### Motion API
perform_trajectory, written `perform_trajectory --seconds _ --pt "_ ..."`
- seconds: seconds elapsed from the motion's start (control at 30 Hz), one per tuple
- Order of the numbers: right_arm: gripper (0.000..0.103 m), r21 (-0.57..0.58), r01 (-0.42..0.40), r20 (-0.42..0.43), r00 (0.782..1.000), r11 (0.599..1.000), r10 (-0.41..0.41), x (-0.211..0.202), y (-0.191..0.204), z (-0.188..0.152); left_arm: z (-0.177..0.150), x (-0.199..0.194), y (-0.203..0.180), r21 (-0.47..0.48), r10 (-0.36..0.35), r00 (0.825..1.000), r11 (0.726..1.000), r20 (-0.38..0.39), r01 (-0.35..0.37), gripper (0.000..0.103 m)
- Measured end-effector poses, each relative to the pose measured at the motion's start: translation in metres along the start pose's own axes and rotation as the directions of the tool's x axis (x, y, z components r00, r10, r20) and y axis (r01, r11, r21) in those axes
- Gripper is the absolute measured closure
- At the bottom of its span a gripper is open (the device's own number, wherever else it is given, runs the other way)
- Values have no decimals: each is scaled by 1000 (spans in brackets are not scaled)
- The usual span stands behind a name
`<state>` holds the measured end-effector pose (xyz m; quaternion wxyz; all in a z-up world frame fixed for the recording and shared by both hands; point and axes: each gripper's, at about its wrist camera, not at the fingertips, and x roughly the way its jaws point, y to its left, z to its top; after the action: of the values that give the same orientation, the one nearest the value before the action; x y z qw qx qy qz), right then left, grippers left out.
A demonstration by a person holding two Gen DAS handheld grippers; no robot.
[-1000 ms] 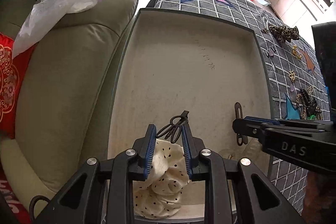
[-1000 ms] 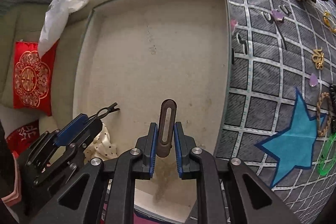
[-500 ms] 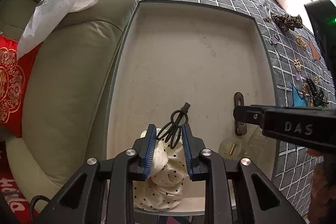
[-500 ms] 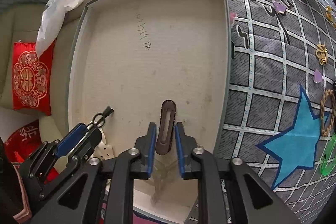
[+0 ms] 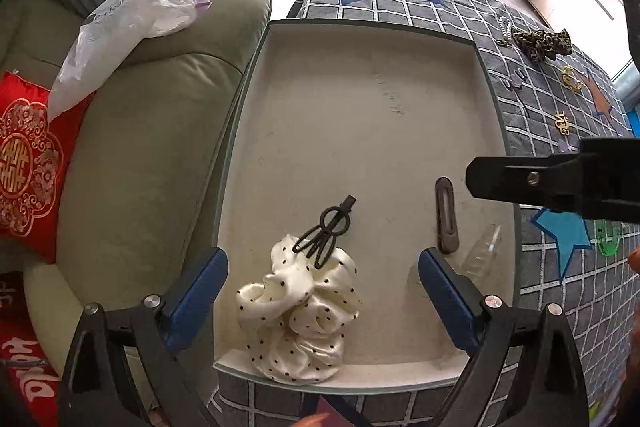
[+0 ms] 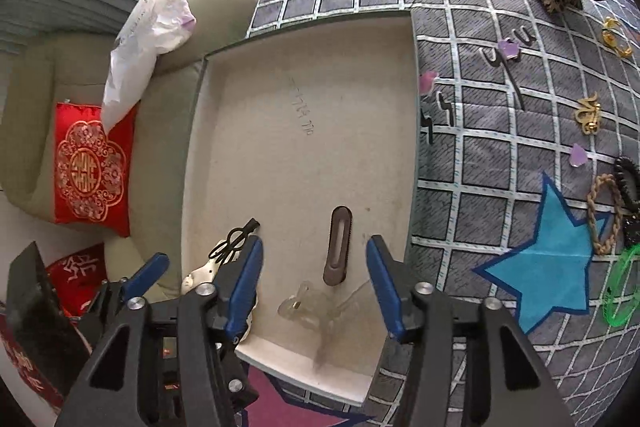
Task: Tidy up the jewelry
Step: 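Open the left tool over the scrunchie while the right tool releases the brown clip, then move both open tools back over the jewelry pile on the tablecloth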
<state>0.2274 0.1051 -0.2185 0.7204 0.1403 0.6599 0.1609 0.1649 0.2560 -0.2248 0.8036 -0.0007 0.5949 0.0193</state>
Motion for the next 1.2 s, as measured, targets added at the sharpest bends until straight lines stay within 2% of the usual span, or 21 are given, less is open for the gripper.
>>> perform_trajectory --seconds 0.1,0.23,0.4,0.53,0.87,1.2 --pt "37 2 -5 6 1000 1000 5 -9 -2 -6 -3 -5 -1 -4 12 1000 1000 -2 -12 0" --pt "27 19 -16 18 1000 1000 15 -23 -8 -14 -7 -13 -2 -4 11 1000 1000 -6 -11 0" --pt "23 42 -19 33 999 999 18 -40 -19 -26 -14 -25 -9 6 15 1000 1000 -14 -15 0" --pt "15 70 -22 50 999 997 19 -55 -32 -37 -22 -34 -19 20 11 1000 1000 -24 -10 0" --pt "14 140 -17 76 997 990 6 -87 -76 -66 -37 -59 -49 65 3 999 998 -38 -1 0" --pt "13 228 -28 121 993 973 0 -117 -122 -95 -46 -79 -92 155 -12 999 988 -45 19 0"
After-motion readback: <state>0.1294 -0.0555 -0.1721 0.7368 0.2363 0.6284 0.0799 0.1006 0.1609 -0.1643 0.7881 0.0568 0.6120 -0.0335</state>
